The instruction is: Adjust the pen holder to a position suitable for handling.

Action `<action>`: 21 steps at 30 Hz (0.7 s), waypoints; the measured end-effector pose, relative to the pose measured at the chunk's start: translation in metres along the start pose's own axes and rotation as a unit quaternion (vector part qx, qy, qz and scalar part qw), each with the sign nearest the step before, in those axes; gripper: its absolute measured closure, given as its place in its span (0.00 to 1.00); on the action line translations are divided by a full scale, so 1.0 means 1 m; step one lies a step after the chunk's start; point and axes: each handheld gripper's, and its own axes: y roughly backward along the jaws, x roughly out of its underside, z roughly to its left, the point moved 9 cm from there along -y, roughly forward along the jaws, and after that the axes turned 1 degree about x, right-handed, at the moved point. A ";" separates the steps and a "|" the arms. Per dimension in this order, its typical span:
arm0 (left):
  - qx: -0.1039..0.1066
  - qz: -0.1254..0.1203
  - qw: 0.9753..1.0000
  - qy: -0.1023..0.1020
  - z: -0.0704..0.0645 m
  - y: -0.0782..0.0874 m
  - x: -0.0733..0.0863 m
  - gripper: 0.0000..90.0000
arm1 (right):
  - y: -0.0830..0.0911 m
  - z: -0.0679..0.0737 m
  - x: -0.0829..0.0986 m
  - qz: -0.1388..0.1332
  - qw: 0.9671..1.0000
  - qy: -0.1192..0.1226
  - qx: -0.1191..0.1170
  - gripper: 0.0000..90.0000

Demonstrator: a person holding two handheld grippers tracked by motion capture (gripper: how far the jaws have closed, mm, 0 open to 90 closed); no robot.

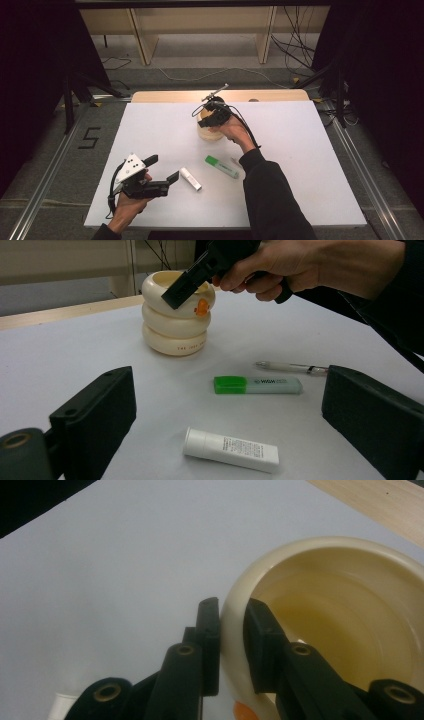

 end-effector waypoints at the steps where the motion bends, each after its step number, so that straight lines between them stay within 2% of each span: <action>1: 0.000 0.000 1.000 0.000 0.000 0.000 0.000 0.07 | -0.001 0.002 -0.001 0.000 1.000 0.001 -0.001 0.87; 9: 0.000 0.000 1.000 0.000 0.000 0.000 0.000 0.07 | -0.004 0.013 -0.003 0.006 1.000 -0.002 -0.009 0.87; 17: 0.000 0.000 1.000 0.000 0.000 0.000 0.000 0.07 | -0.008 0.015 -0.002 0.010 1.000 -0.002 -0.009 0.87; 19: -0.001 -0.001 1.000 0.000 0.000 0.000 0.000 0.07 | -0.007 0.014 -0.003 0.011 1.000 0.006 0.003 0.85; 21: -0.001 0.000 1.000 0.000 0.000 0.000 0.000 0.07 | -0.006 0.013 -0.004 0.010 1.000 0.007 0.004 0.82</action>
